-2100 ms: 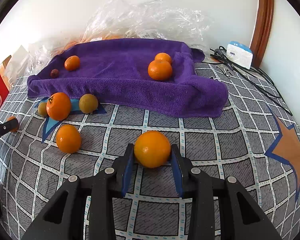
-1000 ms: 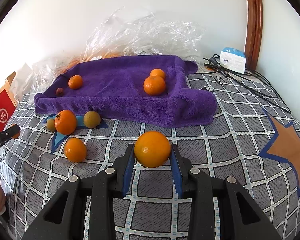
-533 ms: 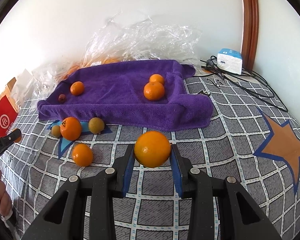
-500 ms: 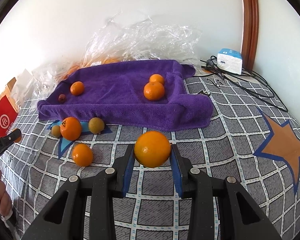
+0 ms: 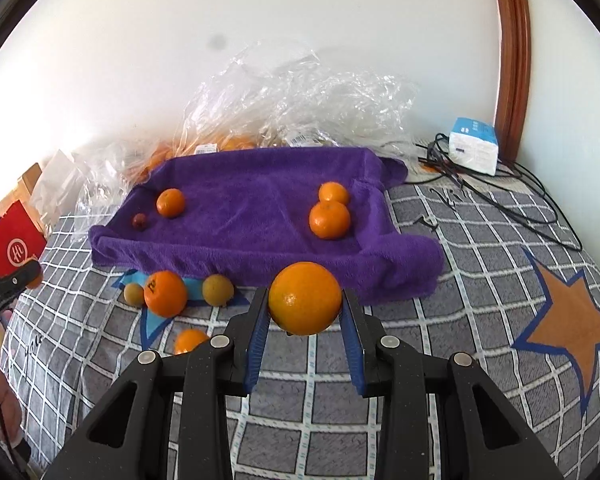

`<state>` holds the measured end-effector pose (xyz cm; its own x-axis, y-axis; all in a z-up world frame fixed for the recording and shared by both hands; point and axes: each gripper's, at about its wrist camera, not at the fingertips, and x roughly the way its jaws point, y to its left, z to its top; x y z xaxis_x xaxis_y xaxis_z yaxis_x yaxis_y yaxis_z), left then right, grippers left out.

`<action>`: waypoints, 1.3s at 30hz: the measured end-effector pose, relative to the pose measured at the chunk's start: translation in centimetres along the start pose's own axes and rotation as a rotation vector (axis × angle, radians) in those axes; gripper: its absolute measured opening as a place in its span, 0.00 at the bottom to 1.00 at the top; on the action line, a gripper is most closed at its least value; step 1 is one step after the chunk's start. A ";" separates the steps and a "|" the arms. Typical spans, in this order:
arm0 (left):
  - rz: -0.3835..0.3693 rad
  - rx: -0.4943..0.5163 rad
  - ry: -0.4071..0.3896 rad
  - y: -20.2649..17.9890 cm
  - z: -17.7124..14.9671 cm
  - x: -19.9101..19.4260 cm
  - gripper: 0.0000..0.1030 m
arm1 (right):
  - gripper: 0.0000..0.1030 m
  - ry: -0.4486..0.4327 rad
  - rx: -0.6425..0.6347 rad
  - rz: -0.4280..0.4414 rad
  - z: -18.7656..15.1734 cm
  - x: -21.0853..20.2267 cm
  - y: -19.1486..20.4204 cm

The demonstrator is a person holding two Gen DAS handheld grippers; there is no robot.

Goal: Organize fruits
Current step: 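Carry both oranges over the purple towel with both grippers, then lower both oranges onto the towel and open both grippers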

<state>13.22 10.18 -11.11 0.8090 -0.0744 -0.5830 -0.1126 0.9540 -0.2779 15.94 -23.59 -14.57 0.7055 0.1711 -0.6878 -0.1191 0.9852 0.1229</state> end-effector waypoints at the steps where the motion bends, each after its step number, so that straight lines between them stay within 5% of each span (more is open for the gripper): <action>1: 0.005 0.011 -0.008 -0.4 0.6 0.1 0.34 | 0.34 -0.006 -0.003 0.001 0.4 0.0 0.1; 20: -0.036 0.054 -0.024 -5.7 6.4 8.3 0.34 | 0.34 -0.094 -0.009 -0.035 7.3 3.1 0.1; 30: -0.093 -0.008 0.068 -3.9 3.9 12.4 0.34 | 0.34 -0.013 0.035 -0.033 5.5 7.9 -0.7; 39: -0.067 0.055 0.053 -5.2 3.2 12.5 0.34 | 0.34 0.029 -0.011 -0.053 4.5 9.3 0.0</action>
<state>25.79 5.21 -14.54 0.7818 -0.1525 -0.6046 -0.0263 0.9607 -0.2763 25.68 -21.99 -17.73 0.6904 0.1183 -0.7137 -0.0900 0.9929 0.0776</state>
